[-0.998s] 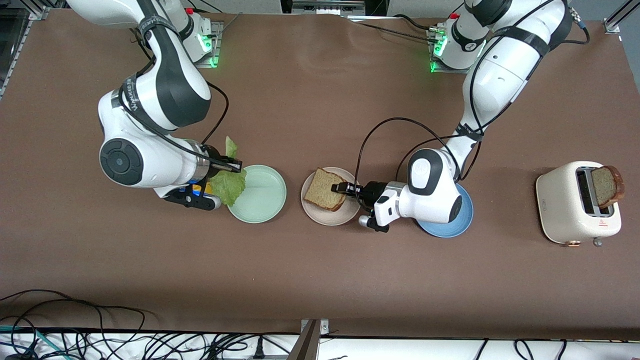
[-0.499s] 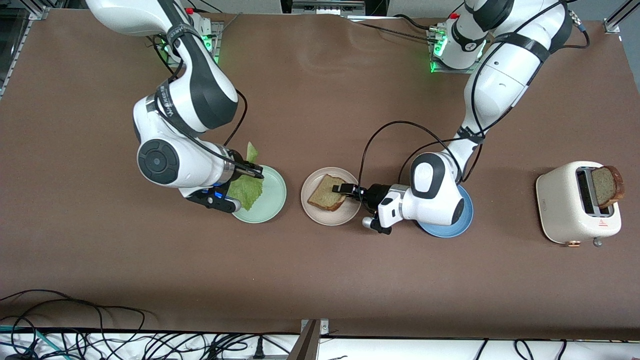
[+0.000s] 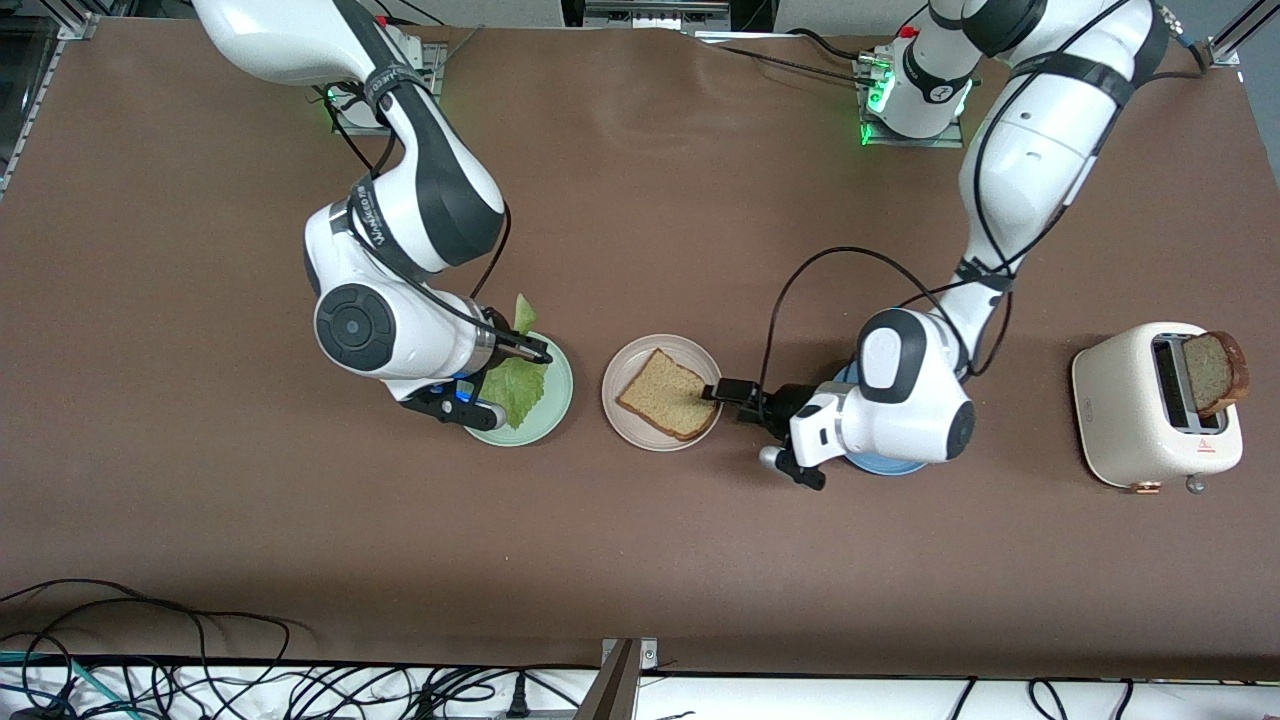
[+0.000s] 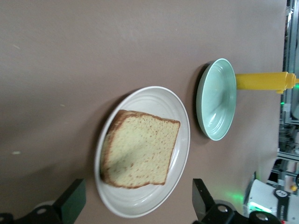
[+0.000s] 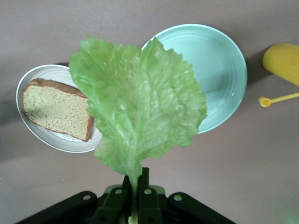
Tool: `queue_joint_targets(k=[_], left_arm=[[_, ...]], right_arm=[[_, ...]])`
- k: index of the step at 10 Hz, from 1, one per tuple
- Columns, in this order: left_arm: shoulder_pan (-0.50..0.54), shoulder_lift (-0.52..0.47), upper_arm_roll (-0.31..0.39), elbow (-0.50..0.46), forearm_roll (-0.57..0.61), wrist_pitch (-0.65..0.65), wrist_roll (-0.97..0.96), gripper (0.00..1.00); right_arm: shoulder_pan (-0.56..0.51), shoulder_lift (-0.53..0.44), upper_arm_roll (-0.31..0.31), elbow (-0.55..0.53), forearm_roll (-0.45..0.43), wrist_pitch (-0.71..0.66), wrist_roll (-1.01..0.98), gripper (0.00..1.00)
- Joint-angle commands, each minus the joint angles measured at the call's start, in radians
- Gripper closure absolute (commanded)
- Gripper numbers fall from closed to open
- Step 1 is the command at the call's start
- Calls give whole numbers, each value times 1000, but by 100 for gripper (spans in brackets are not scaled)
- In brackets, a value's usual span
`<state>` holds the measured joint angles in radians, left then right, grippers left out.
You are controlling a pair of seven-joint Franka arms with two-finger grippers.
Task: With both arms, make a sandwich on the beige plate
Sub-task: 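Lower the bread onto the beige plate while the right gripper carries the lettuce, then lay the lettuce on the bread with the right gripper while the left withdraws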
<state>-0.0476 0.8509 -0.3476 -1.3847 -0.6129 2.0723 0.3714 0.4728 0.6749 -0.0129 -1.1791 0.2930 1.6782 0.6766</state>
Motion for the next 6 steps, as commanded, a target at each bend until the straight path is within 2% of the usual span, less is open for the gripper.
queue_joint_targets(k=[1,3,5,6], left_arm=[[27,-94,4,-25,134,-43,-3,0],[69,-171,6,-23,284,-105,-60,0],[90,-268,6,-22,427,-213,-153,0],[89,-314,9,-14,496,-254,-220,0]], right_arm=[[32,21,-7,6,26,70,70,100],[76,55,-2,7,35,187,156,100],[85,75,1,9,38,240,207,100],[124,98,-1,9,38,321,242,100]])
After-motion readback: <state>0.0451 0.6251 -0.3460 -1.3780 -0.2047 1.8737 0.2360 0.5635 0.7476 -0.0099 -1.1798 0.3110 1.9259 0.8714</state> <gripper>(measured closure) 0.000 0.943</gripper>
